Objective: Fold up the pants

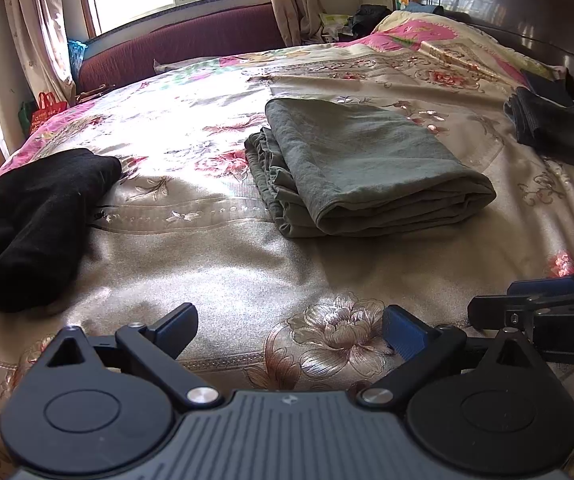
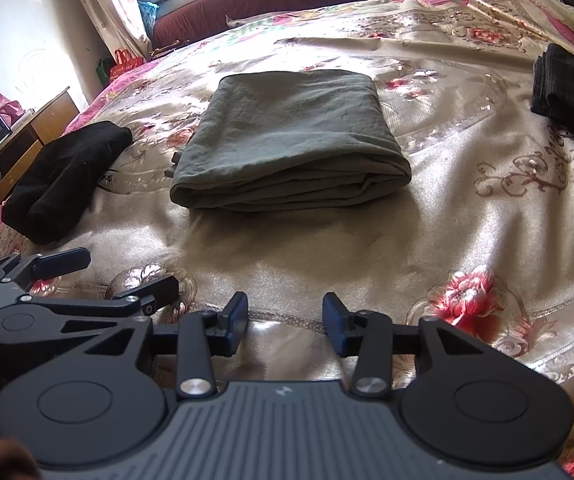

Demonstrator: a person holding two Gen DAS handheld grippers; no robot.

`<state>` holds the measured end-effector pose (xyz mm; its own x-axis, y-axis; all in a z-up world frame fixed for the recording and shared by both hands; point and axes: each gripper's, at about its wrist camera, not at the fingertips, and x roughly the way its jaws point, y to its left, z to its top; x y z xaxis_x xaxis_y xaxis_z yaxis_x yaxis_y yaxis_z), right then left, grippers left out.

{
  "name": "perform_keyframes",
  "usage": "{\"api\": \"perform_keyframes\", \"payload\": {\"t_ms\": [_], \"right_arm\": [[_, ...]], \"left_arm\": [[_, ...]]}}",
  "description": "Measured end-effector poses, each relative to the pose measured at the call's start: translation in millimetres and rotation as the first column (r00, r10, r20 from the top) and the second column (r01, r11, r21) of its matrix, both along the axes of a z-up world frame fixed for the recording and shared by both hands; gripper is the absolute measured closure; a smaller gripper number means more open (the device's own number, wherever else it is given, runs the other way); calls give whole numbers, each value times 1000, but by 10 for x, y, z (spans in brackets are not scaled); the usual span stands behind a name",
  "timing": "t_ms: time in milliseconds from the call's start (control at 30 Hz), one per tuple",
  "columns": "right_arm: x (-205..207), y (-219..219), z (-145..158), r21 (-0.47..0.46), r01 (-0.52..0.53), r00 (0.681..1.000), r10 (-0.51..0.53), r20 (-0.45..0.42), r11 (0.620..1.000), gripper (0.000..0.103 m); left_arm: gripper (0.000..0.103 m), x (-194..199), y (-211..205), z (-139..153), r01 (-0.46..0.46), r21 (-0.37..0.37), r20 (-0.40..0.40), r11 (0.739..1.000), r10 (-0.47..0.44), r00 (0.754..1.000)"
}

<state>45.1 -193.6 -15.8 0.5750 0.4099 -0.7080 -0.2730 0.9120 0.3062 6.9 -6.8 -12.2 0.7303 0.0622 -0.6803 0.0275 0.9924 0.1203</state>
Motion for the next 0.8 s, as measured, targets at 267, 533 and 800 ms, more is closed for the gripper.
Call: {"api": "perform_keyframes", "payload": {"t_ms": [267, 533, 800], "right_arm": [[2, 4, -1, -4, -2, 1000, 2, 0, 1000, 60], [-10, 21, -5, -11, -4, 1000, 4, 4, 1000, 59], [-12, 23, -4, -11, -4, 1000, 4, 3, 1000, 59]], "left_arm": [[0, -5, -1, 7, 2, 0, 3, 1000, -2, 1000], [0, -26, -7, 20, 8, 2, 12, 1000, -8, 1000], [0, -28, -5, 18, 8, 2, 13, 1000, -8, 1000]]}}
